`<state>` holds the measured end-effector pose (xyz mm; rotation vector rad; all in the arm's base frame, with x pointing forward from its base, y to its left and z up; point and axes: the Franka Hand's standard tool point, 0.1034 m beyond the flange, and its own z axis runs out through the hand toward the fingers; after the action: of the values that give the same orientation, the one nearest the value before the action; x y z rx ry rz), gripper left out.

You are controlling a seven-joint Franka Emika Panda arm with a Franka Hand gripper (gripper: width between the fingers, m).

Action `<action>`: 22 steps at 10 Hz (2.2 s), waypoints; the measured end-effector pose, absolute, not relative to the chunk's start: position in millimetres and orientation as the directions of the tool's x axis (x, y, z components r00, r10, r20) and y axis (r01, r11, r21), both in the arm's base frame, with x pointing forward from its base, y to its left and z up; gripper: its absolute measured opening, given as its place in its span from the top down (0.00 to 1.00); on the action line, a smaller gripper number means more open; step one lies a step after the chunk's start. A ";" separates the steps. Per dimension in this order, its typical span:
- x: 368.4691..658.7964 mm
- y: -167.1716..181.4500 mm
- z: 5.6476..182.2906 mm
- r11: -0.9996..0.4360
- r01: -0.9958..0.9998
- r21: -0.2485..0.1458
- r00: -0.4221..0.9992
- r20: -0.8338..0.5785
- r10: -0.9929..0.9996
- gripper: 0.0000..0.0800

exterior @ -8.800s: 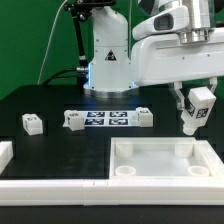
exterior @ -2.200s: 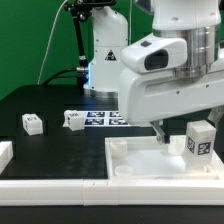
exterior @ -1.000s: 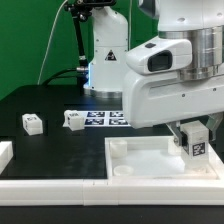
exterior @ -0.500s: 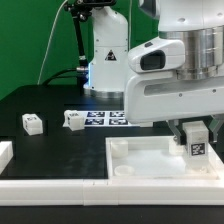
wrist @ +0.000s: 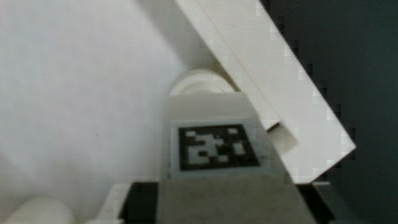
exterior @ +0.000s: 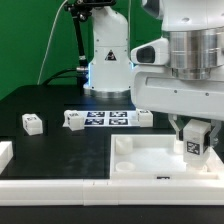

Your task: Assemble one leg

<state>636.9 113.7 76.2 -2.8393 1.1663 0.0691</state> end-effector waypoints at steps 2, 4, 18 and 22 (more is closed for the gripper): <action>635.7 116.7 76.5 -0.476 -0.879 -0.017 0.476 -0.064 -0.877 0.63; 634.2 124.5 76.8 -0.291 -0.957 -0.003 0.291 -0.054 -0.955 0.63; 637.6 120.2 79.4 -0.867 -0.497 -0.043 0.866 -0.082 -0.492 0.19; 644.9 115.3 80.5 -0.992 -0.110 -0.063 0.992 -0.063 -0.106 0.19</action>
Offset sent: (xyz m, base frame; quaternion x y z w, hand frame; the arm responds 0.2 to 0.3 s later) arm -0.0118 0.0016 -0.0020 -0.0369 0.0452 0.2144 0.9750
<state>644.9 115.3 80.5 -3.0693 0.1660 0.0916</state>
